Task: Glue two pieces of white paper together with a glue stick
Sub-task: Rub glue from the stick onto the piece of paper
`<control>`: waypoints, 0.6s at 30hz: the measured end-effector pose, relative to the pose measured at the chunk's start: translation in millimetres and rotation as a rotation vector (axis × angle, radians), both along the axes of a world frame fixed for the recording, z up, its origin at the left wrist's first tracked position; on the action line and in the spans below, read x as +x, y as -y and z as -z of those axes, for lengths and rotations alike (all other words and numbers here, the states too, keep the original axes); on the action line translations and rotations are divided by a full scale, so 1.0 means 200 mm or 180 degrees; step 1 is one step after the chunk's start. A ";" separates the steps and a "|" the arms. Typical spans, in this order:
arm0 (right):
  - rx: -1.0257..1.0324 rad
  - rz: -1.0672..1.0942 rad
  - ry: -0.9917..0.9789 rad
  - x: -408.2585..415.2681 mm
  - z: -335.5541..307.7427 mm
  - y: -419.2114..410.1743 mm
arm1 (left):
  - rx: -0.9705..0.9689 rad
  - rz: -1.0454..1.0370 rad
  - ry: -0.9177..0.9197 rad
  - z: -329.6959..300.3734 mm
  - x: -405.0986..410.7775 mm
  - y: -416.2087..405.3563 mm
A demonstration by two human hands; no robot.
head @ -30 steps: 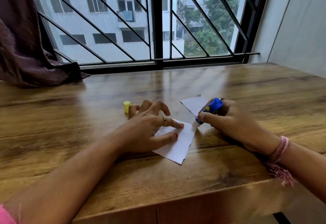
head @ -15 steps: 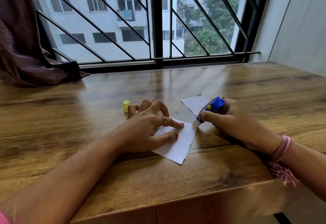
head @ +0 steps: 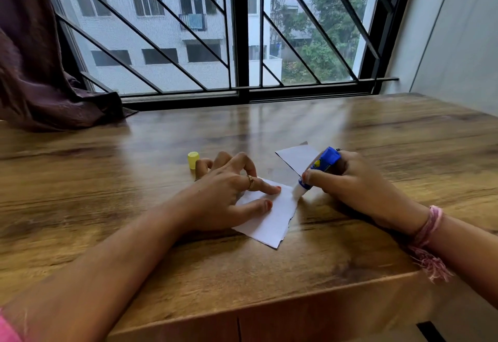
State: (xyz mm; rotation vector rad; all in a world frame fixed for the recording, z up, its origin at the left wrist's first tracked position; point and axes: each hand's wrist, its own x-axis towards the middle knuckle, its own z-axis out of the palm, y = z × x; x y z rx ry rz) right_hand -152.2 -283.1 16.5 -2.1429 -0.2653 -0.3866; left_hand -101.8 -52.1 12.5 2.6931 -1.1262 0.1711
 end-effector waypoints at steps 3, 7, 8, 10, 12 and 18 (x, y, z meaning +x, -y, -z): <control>-0.0032 -0.0234 -0.0012 -0.02 0.00 -0.01 | 0.0001 -0.0001 0.0027 0.00 0.00 0.00; -0.0027 -0.0400 -0.0069 -0.02 0.00 -0.01 | -0.0034 0.0016 0.0018 0.01 0.01 0.00; -0.0023 -0.0299 -0.0039 -0.01 0.00 -0.01 | -0.0033 0.0017 0.0028 0.01 0.01 0.00; -0.0048 -0.0192 0.0019 -0.01 0.00 -0.01 | -0.0039 0.0017 0.0043 0.01 0.01 0.00; -0.0077 -0.0361 0.0022 -0.02 0.00 -0.02 | -0.0059 0.0014 0.0033 0.01 0.01 0.00; -0.0040 -0.0437 -0.0028 -0.02 0.00 -0.02 | -0.0065 -0.0006 -0.0006 0.01 0.01 0.00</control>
